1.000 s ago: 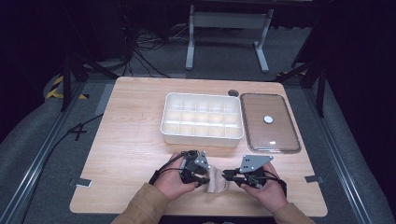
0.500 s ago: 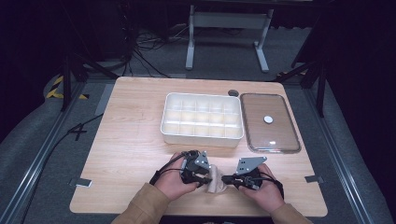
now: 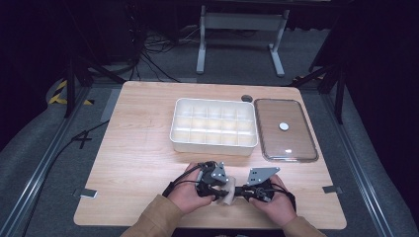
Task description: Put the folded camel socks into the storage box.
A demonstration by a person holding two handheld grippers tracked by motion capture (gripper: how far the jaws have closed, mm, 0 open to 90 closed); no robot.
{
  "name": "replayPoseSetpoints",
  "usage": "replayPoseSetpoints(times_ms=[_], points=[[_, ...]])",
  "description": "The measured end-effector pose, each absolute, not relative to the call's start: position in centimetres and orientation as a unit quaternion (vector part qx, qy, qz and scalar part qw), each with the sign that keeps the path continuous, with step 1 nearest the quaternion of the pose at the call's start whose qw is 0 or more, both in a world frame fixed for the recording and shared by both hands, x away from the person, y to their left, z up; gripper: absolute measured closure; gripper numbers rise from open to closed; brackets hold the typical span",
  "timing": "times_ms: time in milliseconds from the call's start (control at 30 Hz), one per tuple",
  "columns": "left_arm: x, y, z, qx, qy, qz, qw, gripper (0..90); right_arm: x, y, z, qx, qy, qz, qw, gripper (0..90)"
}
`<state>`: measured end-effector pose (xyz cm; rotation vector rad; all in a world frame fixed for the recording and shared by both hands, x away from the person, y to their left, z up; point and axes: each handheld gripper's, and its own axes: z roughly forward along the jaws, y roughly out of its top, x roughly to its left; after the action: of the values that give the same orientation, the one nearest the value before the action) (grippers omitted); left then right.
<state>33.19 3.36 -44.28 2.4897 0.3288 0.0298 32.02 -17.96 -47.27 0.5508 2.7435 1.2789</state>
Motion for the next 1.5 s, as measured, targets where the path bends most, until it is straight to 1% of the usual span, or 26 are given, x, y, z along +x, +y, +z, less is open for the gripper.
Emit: replayPoseSetpoints(times_ms=[300, 467, 567, 733, 933, 1167, 1233, 1400, 1500], points=[[33.3, 3.2, -44.4, 0.943, 0.128, 0.010, 0.308, 64.5, 32.1, -18.6, -46.6, 0.188, 0.894, 0.407, 0.020, 84.2], [33.3, 3.0, -44.5, 0.945, 0.131, 0.010, 0.299, 64.5, 31.7, -19.7, -45.0, 0.199, 0.885, 0.419, 0.030, 83.4], [33.3, 2.9, -44.5, 0.946, 0.127, 0.015, 0.297, 64.1, 31.5, -20.0, -44.2, 0.198, 0.877, 0.435, 0.043, 84.4], [33.2, 2.8, -44.5, 0.946, 0.129, 0.016, 0.296, 64.1, 31.0, -19.6, -43.1, 0.191, 0.860, 0.469, 0.053, 85.2], [33.3, 2.7, -44.5, 0.947, 0.126, 0.014, 0.294, 64.1, 30.7, -18.0, -43.7, 0.177, 0.861, 0.475, 0.051, 82.2], [33.2, 2.6, -44.5, 0.946, 0.130, 0.011, 0.296, 63.9, 31.0, -18.7, -44.6, 0.190, 0.867, 0.457, 0.047, 79.8], [33.3, 2.6, -44.5, 0.946, 0.126, 0.013, 0.298, 63.9, 31.0, -19.0, -44.7, 0.191, 0.868, 0.456, 0.048, 78.4], [33.3, 2.4, -44.5, 0.946, 0.127, 0.006, 0.299, 63.8, 31.0, -19.4, -45.1, 0.196, 0.873, 0.444, 0.032, 67.5], [33.3, 2.3, -44.5, 0.946, 0.124, 0.004, 0.299, 63.8, 31.1, -19.6, -45.3, 0.192, 0.879, 0.434, 0.035, 64.4]])
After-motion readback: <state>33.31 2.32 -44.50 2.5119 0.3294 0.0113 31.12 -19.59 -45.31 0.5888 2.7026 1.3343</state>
